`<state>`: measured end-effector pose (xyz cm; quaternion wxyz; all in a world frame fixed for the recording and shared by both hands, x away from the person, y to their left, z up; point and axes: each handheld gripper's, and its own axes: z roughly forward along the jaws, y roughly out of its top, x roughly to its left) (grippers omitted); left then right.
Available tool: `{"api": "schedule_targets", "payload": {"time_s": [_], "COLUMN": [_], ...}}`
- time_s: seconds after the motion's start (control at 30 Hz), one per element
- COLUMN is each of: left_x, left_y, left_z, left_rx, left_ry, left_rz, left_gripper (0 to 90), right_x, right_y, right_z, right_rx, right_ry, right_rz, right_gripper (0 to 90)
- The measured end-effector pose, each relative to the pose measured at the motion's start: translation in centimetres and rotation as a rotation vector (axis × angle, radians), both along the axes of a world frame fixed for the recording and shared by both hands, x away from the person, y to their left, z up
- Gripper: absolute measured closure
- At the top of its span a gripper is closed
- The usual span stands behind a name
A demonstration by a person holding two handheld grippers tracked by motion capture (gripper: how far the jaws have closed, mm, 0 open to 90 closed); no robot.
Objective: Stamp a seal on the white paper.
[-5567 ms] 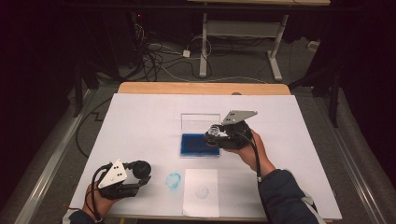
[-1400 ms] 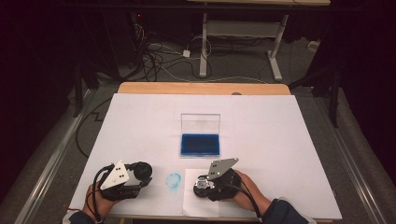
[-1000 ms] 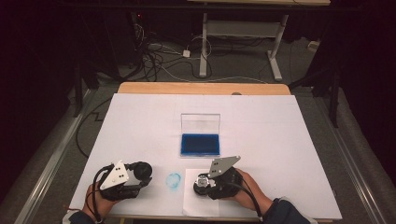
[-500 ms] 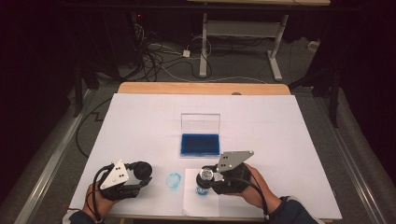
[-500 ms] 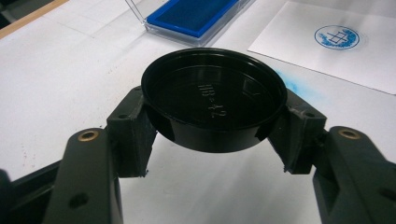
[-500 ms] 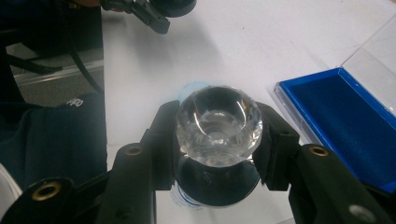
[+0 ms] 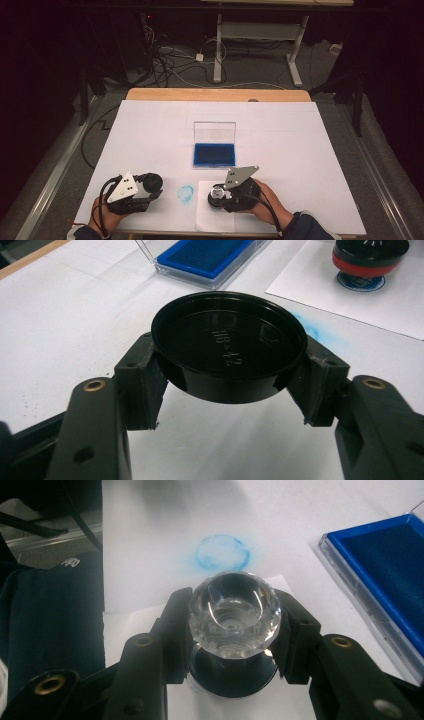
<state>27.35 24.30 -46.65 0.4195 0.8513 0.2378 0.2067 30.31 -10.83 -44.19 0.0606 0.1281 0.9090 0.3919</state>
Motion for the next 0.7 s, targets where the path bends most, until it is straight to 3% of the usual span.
{"api": "schedule_targets", "payload": {"time_s": [0.47,0.7], "left_x": [0.0,0.0], "left_y": [0.0,0.0], "left_z": [0.0,-0.1], "left_rx": [0.004,0.004], "left_ry": [0.002,0.004], "left_rz": [-0.002,-0.005], "left_gripper": [36.8,36.8], "right_x": [0.2,0.3], "right_y": [0.4,0.3], "right_z": [-1.1,-1.3], "right_rx": [-0.031,-0.02], "right_ry": [0.009,0.032], "right_rz": [-0.001,-0.008], "right_gripper": [56.7,56.7]}}
